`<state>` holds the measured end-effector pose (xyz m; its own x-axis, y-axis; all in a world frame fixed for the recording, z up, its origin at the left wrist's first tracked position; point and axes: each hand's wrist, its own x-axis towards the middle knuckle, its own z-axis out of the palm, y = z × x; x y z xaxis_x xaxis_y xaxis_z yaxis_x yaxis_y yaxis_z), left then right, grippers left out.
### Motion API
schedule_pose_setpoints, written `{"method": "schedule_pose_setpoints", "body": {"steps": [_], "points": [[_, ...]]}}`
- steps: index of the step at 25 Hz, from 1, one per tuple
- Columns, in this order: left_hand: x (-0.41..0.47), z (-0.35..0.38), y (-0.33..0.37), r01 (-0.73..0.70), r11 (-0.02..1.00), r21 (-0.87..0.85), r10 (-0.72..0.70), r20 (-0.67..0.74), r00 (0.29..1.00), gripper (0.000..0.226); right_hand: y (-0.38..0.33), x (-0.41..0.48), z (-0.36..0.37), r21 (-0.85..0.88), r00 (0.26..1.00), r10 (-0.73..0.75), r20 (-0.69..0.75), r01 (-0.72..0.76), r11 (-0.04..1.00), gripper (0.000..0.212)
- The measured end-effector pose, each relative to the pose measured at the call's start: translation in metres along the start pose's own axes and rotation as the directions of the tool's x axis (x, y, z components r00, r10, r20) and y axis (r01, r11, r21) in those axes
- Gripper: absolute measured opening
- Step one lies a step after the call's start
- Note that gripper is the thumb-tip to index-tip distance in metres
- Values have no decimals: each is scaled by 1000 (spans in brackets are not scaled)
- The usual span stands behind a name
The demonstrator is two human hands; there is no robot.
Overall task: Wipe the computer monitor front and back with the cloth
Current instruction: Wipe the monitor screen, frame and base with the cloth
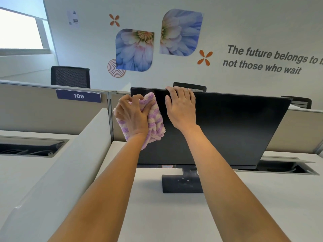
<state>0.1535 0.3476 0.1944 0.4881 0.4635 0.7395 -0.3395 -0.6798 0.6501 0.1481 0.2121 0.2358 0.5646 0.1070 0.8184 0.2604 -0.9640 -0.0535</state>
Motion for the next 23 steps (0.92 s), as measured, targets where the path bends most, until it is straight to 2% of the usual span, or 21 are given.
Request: {"method": "schedule_pose_setpoints", "body": {"steps": [2, 3, 4, 8, 11, 14, 16, 23], "points": [[4, -4, -1, -110, 992, 61, 113, -32, 993, 21, 1, 0, 0, -4, 1000, 0, -11, 0, 1000, 42], [6, -9, -1, -146, 988, 39, 148, -53, 988, 18, 1, -1, 1, -3, 1000, -1, -21, 1, 1000, 42], [9, -14, -2, -143, 990, -22, 141, -79, 987, 16, 1, -2, 1, -3, 999, -1, -32, 1, 1000, 43], [34, -29, -3, -15, 952, -304, -35, -157, 987, 17, 0, -1, 3, 4, 999, 6, -51, -5, 1000, 43], [35, -25, 1, 82, 920, -383, -117, -70, 991, 31, 0, -1, 5, -2, 998, 10, -68, -10, 1000, 40], [23, -20, 8, 285, 862, -419, -245, 147, 958, 50, -2, -1, 8, -12, 996, 18, -82, -19, 1000, 44], [17, -17, 6, 326, 865, -380, -255, 226, 940, 62, -2, -1, 9, -14, 995, 19, -98, -21, 1000, 45], [-4, -5, -33, 396, 838, -375, -306, 277, 911, 51, -4, -2, 17, -23, 989, 22, -148, -26, 999, 41]]}}
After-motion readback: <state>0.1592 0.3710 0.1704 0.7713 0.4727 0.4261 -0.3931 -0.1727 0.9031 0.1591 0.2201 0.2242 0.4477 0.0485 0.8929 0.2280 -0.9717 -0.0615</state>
